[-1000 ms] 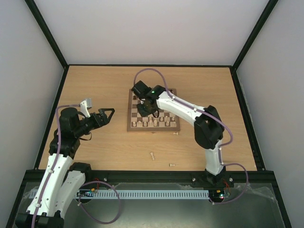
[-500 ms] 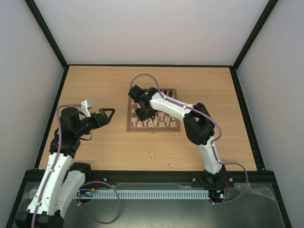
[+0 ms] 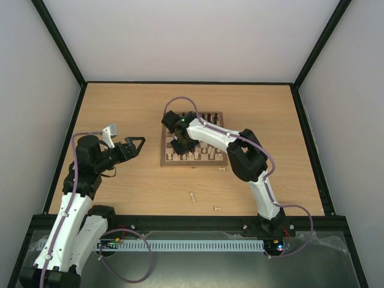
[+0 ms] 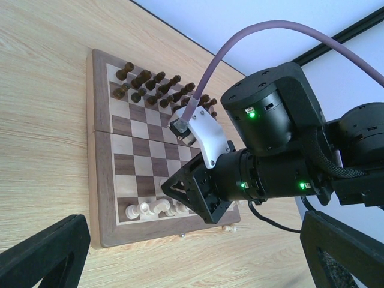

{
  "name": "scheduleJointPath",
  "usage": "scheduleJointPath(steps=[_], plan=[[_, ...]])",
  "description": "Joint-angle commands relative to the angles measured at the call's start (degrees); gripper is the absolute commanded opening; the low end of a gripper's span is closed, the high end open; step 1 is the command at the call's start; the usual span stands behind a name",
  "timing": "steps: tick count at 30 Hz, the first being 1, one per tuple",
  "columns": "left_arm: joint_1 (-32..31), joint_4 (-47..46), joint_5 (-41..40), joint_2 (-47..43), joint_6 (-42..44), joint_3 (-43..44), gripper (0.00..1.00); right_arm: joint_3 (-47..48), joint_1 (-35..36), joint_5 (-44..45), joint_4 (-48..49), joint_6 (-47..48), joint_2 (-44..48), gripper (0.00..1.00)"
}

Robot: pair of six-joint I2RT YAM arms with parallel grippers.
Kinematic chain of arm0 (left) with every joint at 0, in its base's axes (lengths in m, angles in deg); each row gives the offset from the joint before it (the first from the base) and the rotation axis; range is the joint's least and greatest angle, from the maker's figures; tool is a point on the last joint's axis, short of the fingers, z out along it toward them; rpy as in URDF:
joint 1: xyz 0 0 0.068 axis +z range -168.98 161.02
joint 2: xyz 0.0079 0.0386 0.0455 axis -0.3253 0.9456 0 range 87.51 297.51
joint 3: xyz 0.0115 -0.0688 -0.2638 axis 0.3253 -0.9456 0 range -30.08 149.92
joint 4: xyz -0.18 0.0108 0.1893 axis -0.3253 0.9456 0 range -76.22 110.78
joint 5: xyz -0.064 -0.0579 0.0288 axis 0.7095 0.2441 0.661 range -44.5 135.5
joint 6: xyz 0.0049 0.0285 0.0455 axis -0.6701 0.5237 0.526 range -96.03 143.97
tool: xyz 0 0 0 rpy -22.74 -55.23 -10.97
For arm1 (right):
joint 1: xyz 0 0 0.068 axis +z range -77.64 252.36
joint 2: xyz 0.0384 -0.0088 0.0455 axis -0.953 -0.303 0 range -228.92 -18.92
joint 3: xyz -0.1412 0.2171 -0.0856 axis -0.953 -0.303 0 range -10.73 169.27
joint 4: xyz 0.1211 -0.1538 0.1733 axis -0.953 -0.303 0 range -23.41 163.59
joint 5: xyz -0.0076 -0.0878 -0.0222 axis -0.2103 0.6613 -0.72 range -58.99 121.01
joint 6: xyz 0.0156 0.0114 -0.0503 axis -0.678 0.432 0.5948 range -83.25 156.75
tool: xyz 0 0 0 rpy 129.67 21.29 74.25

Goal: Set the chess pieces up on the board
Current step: Place the chess piece on the chessboard.

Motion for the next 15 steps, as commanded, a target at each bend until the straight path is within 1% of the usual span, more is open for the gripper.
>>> scheduleJointPath(steps=[1,5,9,13,15], plan=[[0.42,-1.37,0.00,0.38,0.65,-0.54,0.99,1.75,-0.44,-0.21,-3.41,0.88,-0.72,0.19],[0.42,-1.59,-0.07,0.56,0.64,-0.66,0.99,1.84,-0.68,-0.04,-3.05,0.87,-0.05,0.20],[0.42,-1.85,-0.07,0.91,0.64,-0.65,0.99,2.78,-1.15,0.59,-2.12,0.62,1.04,0.23],[0.42,-2.02,-0.07,1.08,0.65,-0.62,0.99,3.19,-1.42,1.48,-0.36,0.24,3.76,0.26],[0.41,-2.03,-0.15,1.24,0.66,-0.64,0.99,3.13,-1.40,2.28,0.11,-0.31,5.81,0.28]])
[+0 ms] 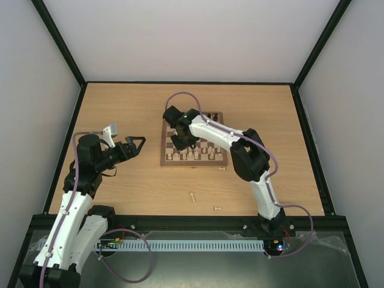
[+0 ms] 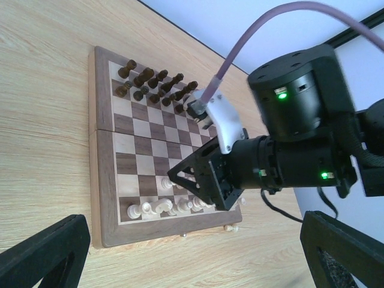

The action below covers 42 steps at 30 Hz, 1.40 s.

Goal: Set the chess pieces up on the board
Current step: Place the chess piece on the chessboard, then pick up the chess piece at the center of the board.

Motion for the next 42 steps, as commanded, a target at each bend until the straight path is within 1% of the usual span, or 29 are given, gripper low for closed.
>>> scheduleJointPath(steps=[1,5,8,11,17,21,25,27,31,33,36,37,39,40,42], plan=[[0.42,-1.70,-0.15,0.20,0.59,-0.62,0.99,1.01,-0.33,2.20,-0.28,-0.92,6.53,0.29],[0.42,-1.76,0.01,0.17,0.56,-0.72,0.99,-4.28,-0.06,2.25,0.59,-3.06,14.48,0.30],[0.44,-2.17,0.16,0.36,0.39,-0.90,0.99,-11.67,1.59,2.91,1.22,-4.92,22.26,0.30],[0.46,-2.87,0.74,0.71,0.24,-1.20,0.99,-21.55,4.17,2.44,2.45,-7.52,29.98,0.30],[0.51,-3.28,1.09,0.56,-0.05,-1.74,0.99,-42.91,12.87,1.47,9.05,-17.11,43.60,0.30],[0.42,-3.63,1.50,0.74,-0.16,-2.10,0.99,-51.89,19.91,2.24,13.86,-24.12,46.45,0.30],[0.42,-3.40,1.77,0.84,0.14,-2.20,0.99,-56.80,24.66,2.43,19.75,-29.08,46.64,0.31],[0.42,-3.31,1.92,0.76,0.15,-2.36,0.99,-58.49,25.86,2.05,22.31,-30.48,46.03,0.34],[0.42,-2.92,2.21,0.61,0.20,-2.45,0.99,-60.58,27.60,1.58,26.01,-32.27,44.42,0.34],[0.42,-2.68,2.20,0.44,0.25,-2.36,0.99,-61.20,27.93,2.91,25.62,-33.34,44.86,0.34],[0.42,-2.67,2.30,0.43,0.31,-2.38,0.99,-62.89,27.96,5.24,24.46,-35.32,47.93,0.35],[0.42,-2.81,2.37,0.55,0.24,-2.52,0.99,-63.35,27.96,6.56,23.46,-36.32,49.03,0.35],[0.41,-3.27,2.59,0.78,0.20,-2.67,0.99,-63.59,27.85,11.95,19.42,-39.13,51.22,0.37],[0.42,-3.61,2.83,0.89,0.03,-2.80,0.99,-63.88,27.34,13.98,17.68,-39.88,52.31,0.38],[0.42,-4.58,3.28,1.15,-0.34,-3.12,0.99,-64.62,24.29,14.28,15.52,-39.72,53.99,0.38]])
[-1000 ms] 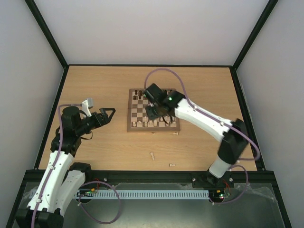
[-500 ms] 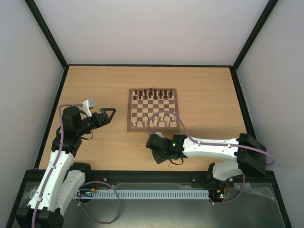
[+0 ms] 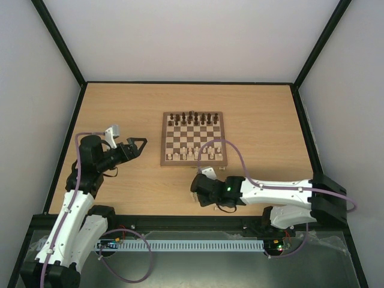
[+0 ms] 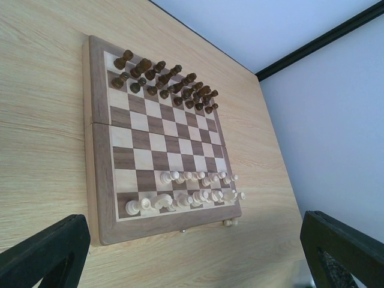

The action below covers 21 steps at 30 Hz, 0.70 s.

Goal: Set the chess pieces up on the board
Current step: Pick up the chess piece at the center of the board.

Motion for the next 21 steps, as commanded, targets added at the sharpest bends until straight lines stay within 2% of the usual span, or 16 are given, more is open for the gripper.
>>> scheduleJointPath(steps=[1,5,7,9,12,15,21], plan=[[0.27,-2.24,1.88,0.67,-0.37,-1.08,0.99,-2.41,-5.06,6.82,-7.23,-3.34,5.03,0.38],[0.18,-2.83,2.37,1.50,-0.26,-0.99,0.99,-5.25,-13.75,3.43,-6.31,0.48,10.11,0.38],[0.14,-2.81,2.35,1.66,-0.13,-0.87,0.99,-4.53,-14.38,1.00,-6.38,2.26,11.27,0.38],[0.14,-2.73,2.25,1.79,0.07,-0.85,0.99,-5.04,-14.30,-5.24,-4.10,4.29,11.54,0.38],[0.14,-2.93,2.12,2.11,0.02,-1.15,0.99,-6.26,-9.24,-9.55,-0.39,5.00,10.23,0.37],[0.14,-3.65,1.97,2.29,-0.26,-1.74,0.99,-5.72,-3.53,-8.12,1.78,4.50,6.43,0.37],[0.07,-4.09,1.81,2.44,-0.46,-2.01,0.99,-4.84,0.00,-7.32,7.51,4.16,1.56,0.36]])
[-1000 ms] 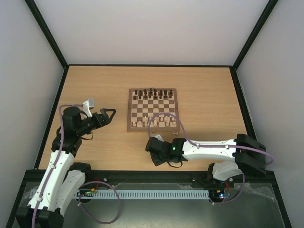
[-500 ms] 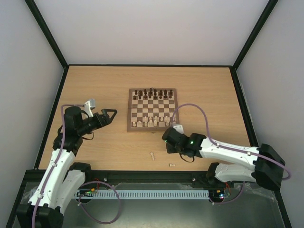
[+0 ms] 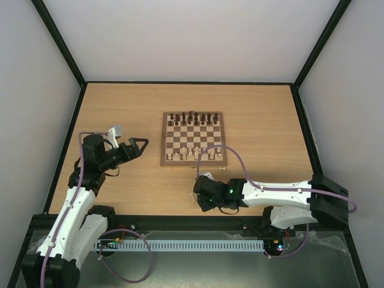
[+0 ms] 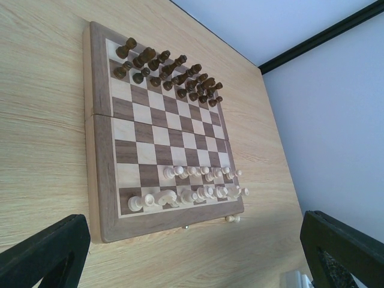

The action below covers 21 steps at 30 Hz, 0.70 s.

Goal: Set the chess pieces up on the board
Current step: Pick up the chess piece at the center of the board.

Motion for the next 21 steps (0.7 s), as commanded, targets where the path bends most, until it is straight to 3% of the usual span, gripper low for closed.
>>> scheduleJointPath(steps=[1,14,21], plan=[[0.11,-1.69,0.60,0.02,-0.12,-0.43,0.99,0.65,1.91,0.72,4.16,0.38,-2.80,0.36],[0.14,-1.84,0.50,0.78,0.37,-0.56,0.99,3.40,2.68,1.28,7.55,0.59,-12.34,0.36],[0.14,-2.42,0.53,1.47,0.26,-0.70,0.99,4.66,2.68,2.24,7.74,1.08,-16.97,0.29]])
